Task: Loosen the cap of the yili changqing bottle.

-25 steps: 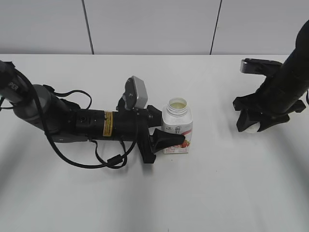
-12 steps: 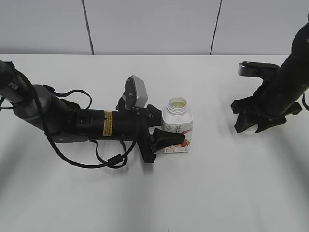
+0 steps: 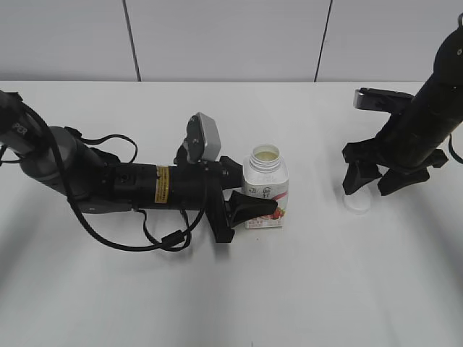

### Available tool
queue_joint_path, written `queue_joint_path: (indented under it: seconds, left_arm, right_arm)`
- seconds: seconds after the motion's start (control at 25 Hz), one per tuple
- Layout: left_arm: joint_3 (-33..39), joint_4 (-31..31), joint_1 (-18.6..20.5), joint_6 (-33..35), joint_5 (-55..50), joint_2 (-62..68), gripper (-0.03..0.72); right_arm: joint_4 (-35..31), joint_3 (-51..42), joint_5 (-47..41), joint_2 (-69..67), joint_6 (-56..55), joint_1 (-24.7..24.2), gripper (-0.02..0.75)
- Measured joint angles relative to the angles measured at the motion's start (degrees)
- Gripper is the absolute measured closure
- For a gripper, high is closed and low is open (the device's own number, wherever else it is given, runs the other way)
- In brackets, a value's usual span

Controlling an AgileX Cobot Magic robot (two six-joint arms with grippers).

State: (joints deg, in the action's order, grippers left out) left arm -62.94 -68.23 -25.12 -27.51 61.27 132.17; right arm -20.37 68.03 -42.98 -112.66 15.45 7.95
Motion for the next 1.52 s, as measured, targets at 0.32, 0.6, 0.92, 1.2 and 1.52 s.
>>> queue_joint_path:
  seconds: [0.32,0.6,0.92,1.2,1.52]
  left_arm:
    - [0.0,0.17,0.0,0.0,0.57,0.0,0.303]
    - [0.0,11.07,-0.11,0.0,-3.76,0.0,0.303]
    - [-0.18,19.08,-0.05,0.06,-8.91,0.0,0.279]
    - [-0.18,18.21,-0.04,0.0,-12.51,0.0,0.075]
    - [4.0,10.13,5.51,0.01,-12.48,-2.12,0.069]
  right_arm:
    - [-0.07,2.94,-2.1,-0.05,0.06,0.0,0.194]
    - [-0.25,3.11,-2.22,-0.05,0.06,0.0,0.192]
    - [-0.27,3.11,-2.22,-0.05,0.15,0.0,0.192]
    - [-0.32,3.11,-2.28,-0.05,0.17,0.0,0.192]
    - [-0.32,3.11,-2.52,1.94,0.17,0.0,0.192]
